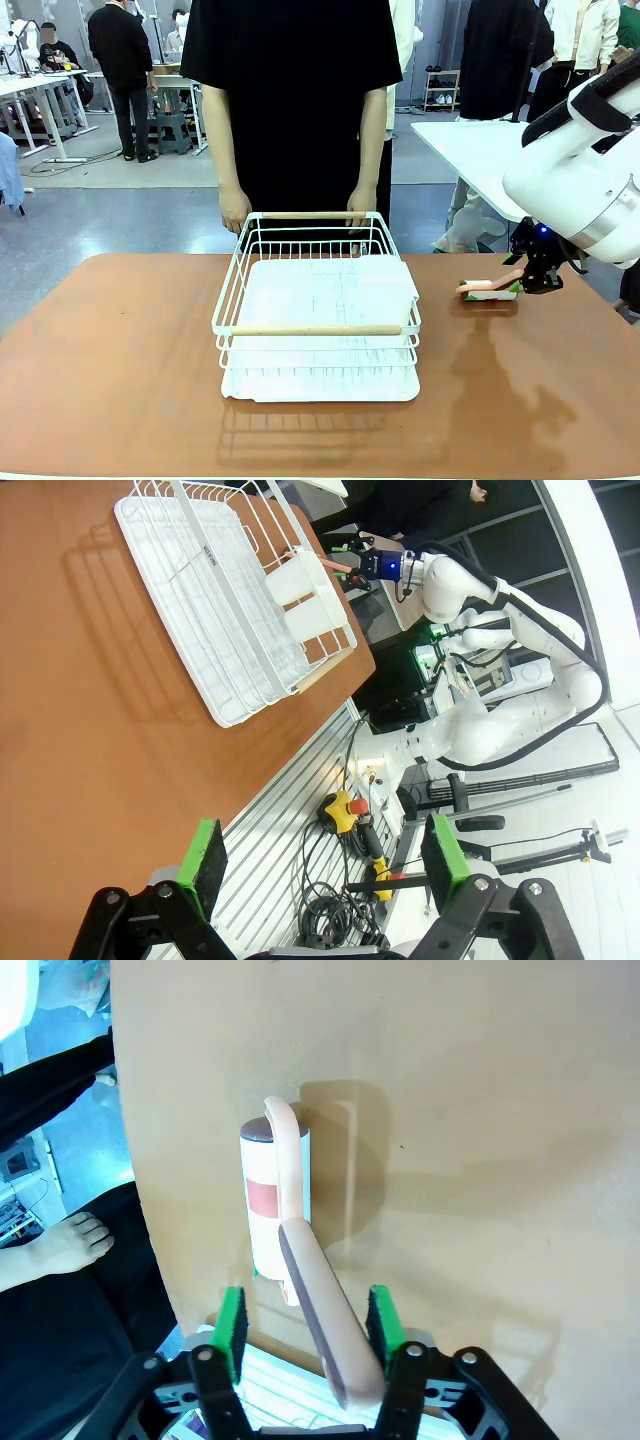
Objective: Clean the table.
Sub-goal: Place the Lint Roller down when the Dish drying rack is positioned in the middle of the table.
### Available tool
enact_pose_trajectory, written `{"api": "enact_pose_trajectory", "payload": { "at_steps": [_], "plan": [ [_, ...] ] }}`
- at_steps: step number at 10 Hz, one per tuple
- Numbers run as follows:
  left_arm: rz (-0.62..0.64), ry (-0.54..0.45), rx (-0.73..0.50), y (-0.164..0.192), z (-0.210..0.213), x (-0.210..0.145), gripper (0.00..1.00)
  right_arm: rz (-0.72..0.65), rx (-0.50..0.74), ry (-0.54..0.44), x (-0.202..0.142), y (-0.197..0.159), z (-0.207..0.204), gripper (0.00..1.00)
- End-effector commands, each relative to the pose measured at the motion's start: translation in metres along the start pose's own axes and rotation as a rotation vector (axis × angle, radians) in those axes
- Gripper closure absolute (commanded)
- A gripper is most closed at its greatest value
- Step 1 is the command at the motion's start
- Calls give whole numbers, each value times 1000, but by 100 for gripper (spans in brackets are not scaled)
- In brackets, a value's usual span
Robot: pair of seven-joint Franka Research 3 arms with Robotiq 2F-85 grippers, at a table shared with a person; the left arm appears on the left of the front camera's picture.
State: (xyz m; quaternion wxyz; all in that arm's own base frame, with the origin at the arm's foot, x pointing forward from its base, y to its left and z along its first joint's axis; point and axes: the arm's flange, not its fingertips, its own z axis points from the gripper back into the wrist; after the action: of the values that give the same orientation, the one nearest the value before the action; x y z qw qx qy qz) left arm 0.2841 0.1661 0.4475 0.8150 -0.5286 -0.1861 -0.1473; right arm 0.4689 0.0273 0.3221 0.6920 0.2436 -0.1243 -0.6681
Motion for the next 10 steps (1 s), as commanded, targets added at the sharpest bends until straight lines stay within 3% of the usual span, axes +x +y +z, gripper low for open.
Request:
{"api": "enact_pose_trajectory", "payload": {
  "at_steps": [1,8,10],
  "plan": [
    [-17,-15,-15,-2,1,-2,0,11,-6,22,7,-10,3,0],
    [-17,-15,-15,-2,1,-2,0,192,-134,41,-11,-8,56,0],
    [-17,-15,-15,-2,1,-2,0,308,-170,89,-18,-4,73,0]
  ]
}}
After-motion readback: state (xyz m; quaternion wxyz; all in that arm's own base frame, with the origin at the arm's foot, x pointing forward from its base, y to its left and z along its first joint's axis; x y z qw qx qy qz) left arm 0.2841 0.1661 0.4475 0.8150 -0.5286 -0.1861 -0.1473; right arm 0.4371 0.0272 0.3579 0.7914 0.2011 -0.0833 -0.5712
